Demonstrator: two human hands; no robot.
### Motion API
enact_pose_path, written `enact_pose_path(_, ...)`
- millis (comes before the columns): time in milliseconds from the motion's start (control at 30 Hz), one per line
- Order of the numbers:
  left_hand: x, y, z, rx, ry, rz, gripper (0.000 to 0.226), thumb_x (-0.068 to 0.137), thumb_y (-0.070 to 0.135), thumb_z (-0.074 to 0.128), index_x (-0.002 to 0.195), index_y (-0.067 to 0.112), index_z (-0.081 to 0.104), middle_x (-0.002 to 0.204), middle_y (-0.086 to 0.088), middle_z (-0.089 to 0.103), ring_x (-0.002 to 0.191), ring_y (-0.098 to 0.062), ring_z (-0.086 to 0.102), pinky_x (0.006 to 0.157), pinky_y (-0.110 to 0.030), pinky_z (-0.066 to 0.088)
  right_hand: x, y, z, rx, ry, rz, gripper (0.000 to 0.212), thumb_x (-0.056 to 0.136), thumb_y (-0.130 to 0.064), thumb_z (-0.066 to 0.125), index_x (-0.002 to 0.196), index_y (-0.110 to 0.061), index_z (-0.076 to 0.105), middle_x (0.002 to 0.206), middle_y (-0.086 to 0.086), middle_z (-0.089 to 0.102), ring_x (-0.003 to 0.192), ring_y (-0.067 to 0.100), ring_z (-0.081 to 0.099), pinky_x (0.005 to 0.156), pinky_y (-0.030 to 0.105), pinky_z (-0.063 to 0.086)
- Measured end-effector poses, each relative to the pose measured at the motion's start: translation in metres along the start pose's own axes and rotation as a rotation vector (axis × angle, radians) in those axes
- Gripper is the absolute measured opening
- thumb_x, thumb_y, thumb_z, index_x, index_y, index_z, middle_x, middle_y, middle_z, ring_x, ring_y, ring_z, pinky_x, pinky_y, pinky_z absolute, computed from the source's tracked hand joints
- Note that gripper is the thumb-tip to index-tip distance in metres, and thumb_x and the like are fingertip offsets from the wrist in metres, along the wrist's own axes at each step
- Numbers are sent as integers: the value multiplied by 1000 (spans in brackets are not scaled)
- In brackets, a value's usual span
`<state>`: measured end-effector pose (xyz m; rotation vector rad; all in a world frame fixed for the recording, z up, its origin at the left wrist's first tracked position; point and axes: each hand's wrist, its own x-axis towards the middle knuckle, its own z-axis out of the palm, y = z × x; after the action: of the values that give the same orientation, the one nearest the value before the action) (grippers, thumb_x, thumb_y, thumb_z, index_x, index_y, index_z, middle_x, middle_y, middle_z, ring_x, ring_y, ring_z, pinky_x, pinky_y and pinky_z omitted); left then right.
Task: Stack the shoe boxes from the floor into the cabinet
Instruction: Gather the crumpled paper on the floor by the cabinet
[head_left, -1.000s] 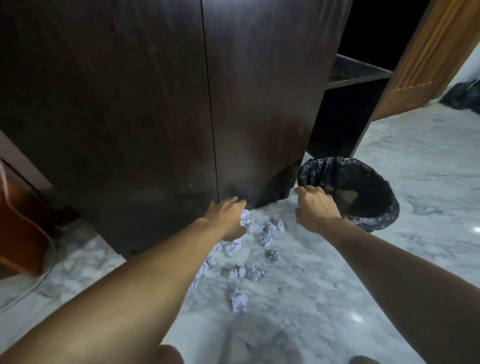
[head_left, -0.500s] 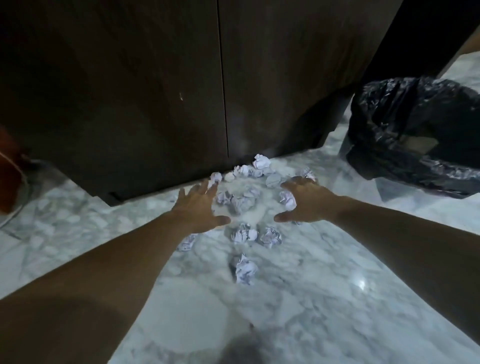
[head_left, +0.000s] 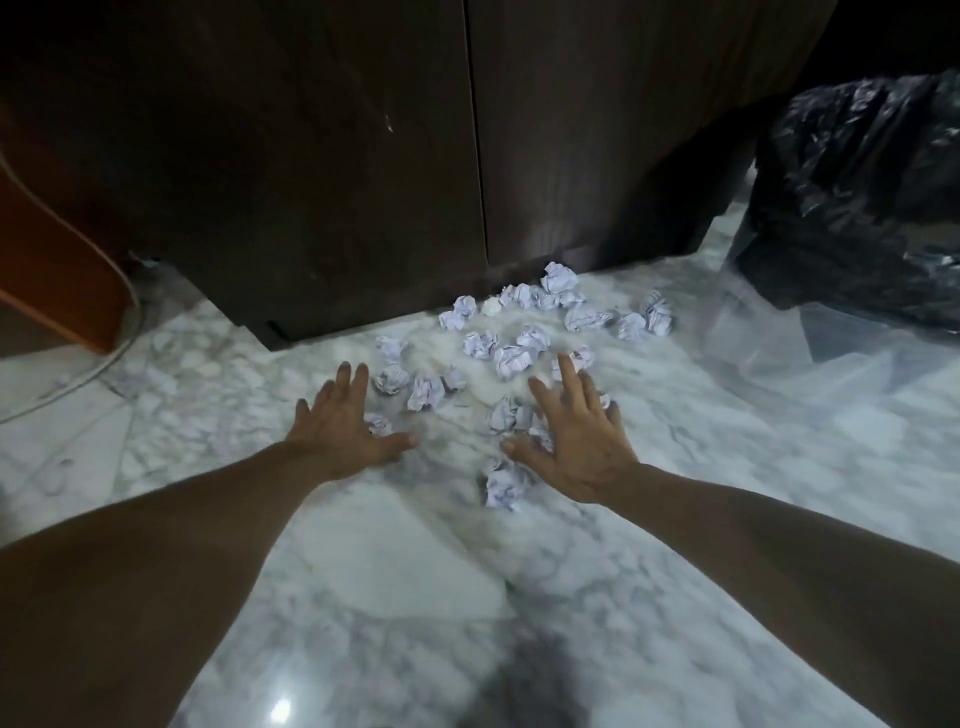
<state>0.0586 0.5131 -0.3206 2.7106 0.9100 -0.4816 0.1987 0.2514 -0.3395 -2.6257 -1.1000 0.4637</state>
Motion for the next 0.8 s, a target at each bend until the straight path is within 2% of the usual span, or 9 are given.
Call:
enact_pose_path(133,-3,7,8,53,-77,93,146,43,97,48,149,26,-23,157,1,-30,150,-24,-8,118,-55,5,-6,-5,1,-51,-104,-112,105,70,-90,34,153,-34,4,160,3,-24,149,34,-9,114,62,16)
enact_pose_path(233,3,15,13,100,-12,161,147,44,96,49,138,28,-41,144,5,-51,148,-27,-18,115,-62,6,-12,-8,4,-43,-145,-150,116,61,-93,42,152,-38,-4,161,0,-21,149,30,-7,116,58,18)
enact_pose_path(333,8,15,23,143,42,214,139,50,94,48,129,33,-48,140,6,-56,146,-29,-23,112,-65,7,-14,-8,12,-111,-155,-172,122,56,-95,44,150,-41,-11,161,1,-21,149,30,-6,117,57,14)
enact_pose_path(467,26,16,32,154,66,301,126,59,94,39,139,34,-38,144,4,-50,147,-31,-20,113,-63,7,-11,-10,21,-174,-89,-162,115,60,-92,42,149,-40,-10,162,0,-12,148,27,0,115,60,8)
enact_pose_path(533,34,20,34,182,103,334,117,67,90,35,145,33,-30,148,1,-45,147,-31,-19,113,-62,9,-7,-14,22,-209,-36,-192,109,64,-91,40,151,-37,3,163,2,0,147,28,8,113,63,10)
enact_pose_path(633,44,24,34,171,156,385,99,76,84,32,149,39,-17,153,-1,-38,148,-30,-11,113,-58,15,5,-22,20,-263,114,-301,92,71,-84,45,141,-25,42,154,9,35,134,35,40,103,62,31)
enact_pose_path(667,47,25,33,169,174,399,92,79,81,30,150,41,-12,156,-2,-33,148,-30,-6,111,-56,19,10,-23,20,-272,148,-339,85,73,-81,45,136,-23,48,150,10,42,126,35,48,97,58,38)
enact_pose_path(800,54,23,38,287,262,457,67,91,68,24,150,47,-2,161,-8,-2,139,-31,21,102,-46,33,26,-16,18,-275,160,-471,58,86,-58,48,131,-22,52,140,14,50,100,33,58,77,42,48)
